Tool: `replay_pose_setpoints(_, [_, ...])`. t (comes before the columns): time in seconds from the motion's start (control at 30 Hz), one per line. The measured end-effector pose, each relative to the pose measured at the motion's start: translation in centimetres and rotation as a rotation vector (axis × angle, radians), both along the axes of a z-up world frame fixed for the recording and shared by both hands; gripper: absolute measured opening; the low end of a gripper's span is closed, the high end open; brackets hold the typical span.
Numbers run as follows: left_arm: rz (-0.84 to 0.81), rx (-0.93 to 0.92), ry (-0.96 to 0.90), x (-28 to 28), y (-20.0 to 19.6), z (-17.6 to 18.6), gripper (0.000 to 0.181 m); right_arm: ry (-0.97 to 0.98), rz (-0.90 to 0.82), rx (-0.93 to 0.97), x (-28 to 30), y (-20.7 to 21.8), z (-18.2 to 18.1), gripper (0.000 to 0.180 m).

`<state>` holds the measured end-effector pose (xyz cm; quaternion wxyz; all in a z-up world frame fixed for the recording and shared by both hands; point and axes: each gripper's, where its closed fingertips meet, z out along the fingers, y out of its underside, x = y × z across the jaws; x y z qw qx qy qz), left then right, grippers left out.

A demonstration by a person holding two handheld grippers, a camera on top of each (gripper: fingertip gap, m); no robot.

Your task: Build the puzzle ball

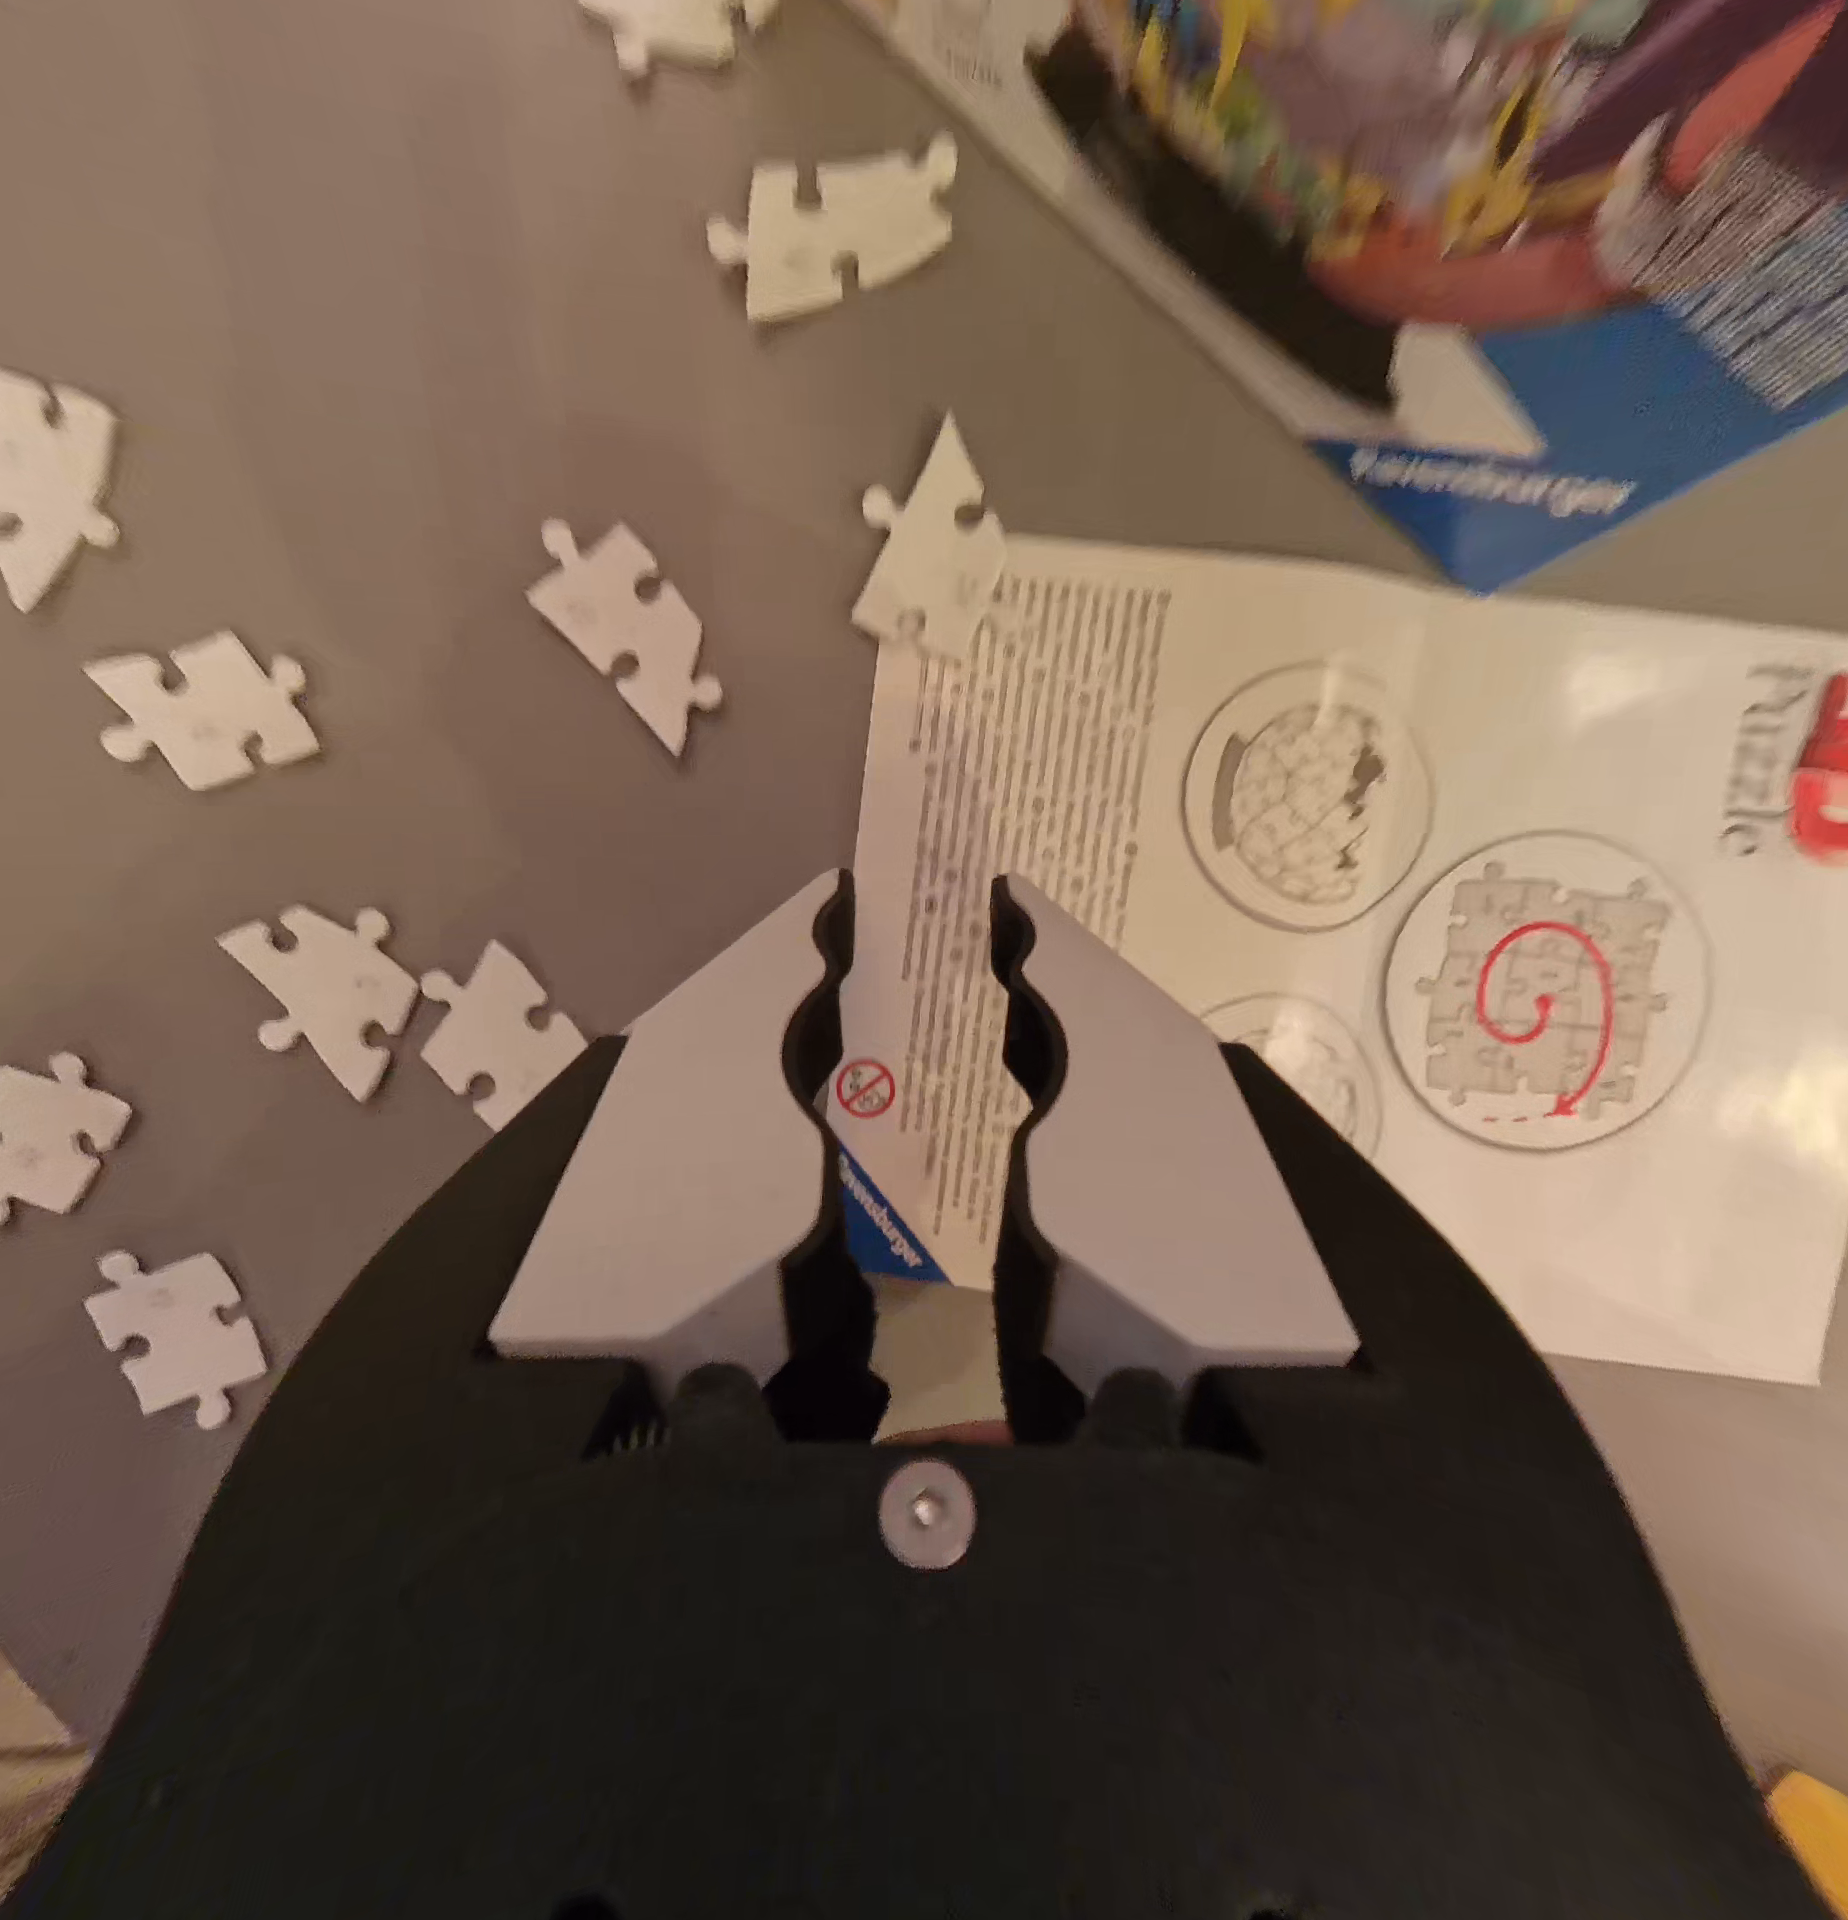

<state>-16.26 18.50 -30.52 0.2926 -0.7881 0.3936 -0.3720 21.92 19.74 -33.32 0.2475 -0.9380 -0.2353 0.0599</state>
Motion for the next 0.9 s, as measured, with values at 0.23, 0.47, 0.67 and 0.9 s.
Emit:
replay_pose_setpoints(0.23, [0.000, 0.008, 0.005, 0.0, 0.0, 0.1, 0.002, 0.021, -0.077, -0.033, 1.9, -0.4, -0.9, 0.000])
replay_pose_setpoints(0.47, [0.001, 0.012, 0.005, 0.0, 0.0, 0.1, 0.002, 0.019, -0.176, -0.040, 6.1, -1.5, -0.8, 0.000])
replay_pose_setpoints(0.67, [-0.001, 0.016, 0.009, 0.1, -0.1, 0.1, 0.003, -0.137, -0.218, -0.010, 10.7, -2.6, -0.6, 0.000])
replay_pose_setpoints(0.9, [0.000, 0.014, 0.011, 0.2, 0.0, 0.0, 0.002, -0.094, -0.264, 0.077, 10.5, -1.8, 2.1, 0.000])
